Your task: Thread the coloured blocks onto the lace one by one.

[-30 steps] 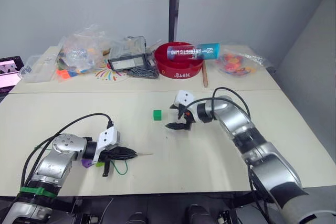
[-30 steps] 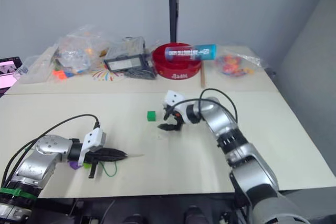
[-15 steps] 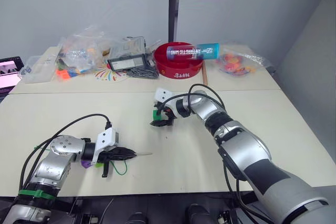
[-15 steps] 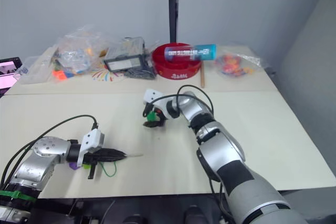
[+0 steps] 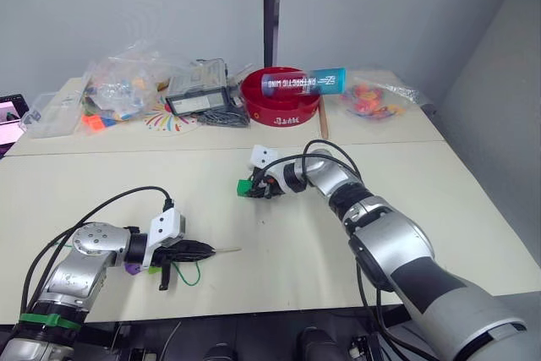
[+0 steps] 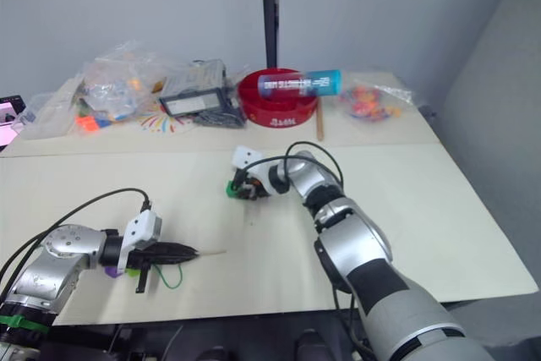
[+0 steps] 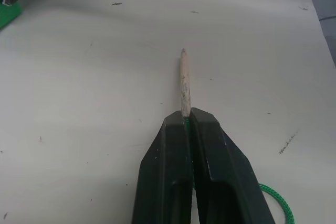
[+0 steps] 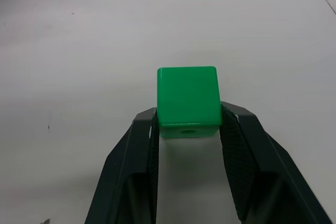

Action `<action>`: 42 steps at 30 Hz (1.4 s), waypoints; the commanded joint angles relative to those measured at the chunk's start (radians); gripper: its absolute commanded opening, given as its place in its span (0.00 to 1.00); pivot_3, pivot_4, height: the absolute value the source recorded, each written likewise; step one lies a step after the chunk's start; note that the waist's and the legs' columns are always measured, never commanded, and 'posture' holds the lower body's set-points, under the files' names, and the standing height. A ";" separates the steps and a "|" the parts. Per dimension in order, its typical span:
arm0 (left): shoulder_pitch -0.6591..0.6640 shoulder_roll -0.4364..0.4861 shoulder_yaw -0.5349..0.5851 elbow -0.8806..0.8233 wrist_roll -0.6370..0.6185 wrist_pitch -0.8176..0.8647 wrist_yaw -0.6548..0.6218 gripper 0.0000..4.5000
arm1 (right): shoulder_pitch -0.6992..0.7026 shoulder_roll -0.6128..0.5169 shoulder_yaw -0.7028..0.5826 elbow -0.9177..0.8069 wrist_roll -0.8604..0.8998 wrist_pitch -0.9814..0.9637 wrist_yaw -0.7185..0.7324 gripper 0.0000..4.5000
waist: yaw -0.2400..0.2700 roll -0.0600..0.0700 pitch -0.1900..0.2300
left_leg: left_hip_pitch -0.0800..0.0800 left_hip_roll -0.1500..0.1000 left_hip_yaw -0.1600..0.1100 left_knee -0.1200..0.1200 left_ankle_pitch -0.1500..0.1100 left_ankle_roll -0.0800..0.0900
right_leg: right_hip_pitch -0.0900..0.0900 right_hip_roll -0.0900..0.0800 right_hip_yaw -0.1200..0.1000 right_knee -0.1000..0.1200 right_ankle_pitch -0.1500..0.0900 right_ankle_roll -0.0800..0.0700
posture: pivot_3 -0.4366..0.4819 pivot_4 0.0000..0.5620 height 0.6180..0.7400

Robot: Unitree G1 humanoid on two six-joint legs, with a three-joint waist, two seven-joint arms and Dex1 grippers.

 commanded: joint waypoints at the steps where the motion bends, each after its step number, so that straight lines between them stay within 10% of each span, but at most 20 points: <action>1: -0.006 0.018 0.014 -0.030 -0.016 0.010 -0.009 0.00 | -0.013 -0.015 -0.028 -0.043 0.004 -0.026 0.034 0.26 | 0.000 0.000 0.000 | 0.000 0.000 0.000 0.000 0.000 0.000 | 0.000 0.000 0.000 0.000 0.000 0.000 | 0.48 0.27 0.92; 6: -0.024 0.018 0.007 -0.024 -0.013 0.008 -0.022 0.00 | 0.035 -0.069 -0.015 -0.201 0.023 0.022 0.205 0.26 | 0.000 0.000 0.000 | 0.000 0.000 0.000 0.000 0.000 0.000 | 0.000 0.000 0.000 -0.001 0.000 0.000 | 0.48 0.27 0.92; 12: -0.059 0.025 0.015 -0.039 -0.033 0.040 -0.037 0.00 | 0.288 -0.200 0.049 -0.782 0.065 0.343 0.396 0.26 | 0.008 0.000 0.000 | -0.002 0.000 0.000 0.000 0.000 0.000 | 0.000 0.000 -0.001 -0.001 0.000 0.000 | 0.48 0.27 0.92; 19: -0.075 0.047 0.026 -0.060 -0.041 0.063 -0.044 0.00 | 0.531 -0.294 0.121 -1.275 0.083 0.651 0.367 0.26 | 0.010 0.000 0.000 | -0.004 0.000 -0.001 0.001 0.000 0.000 | -0.002 0.000 -0.001 -0.002 0.000 0.000 | 0.48 0.27 0.92; 42: -0.106 -0.008 -0.089 -0.147 0.044 0.128 0.070 0.00 | 0.628 -0.348 0.221 -1.442 0.138 0.803 0.223 0.26 | 0.026 0.000 0.000 | -0.001 0.001 0.000 0.001 0.000 0.000 | 0.001 0.001 -0.001 -0.004 0.000 0.001 | 0.48 0.27 0.92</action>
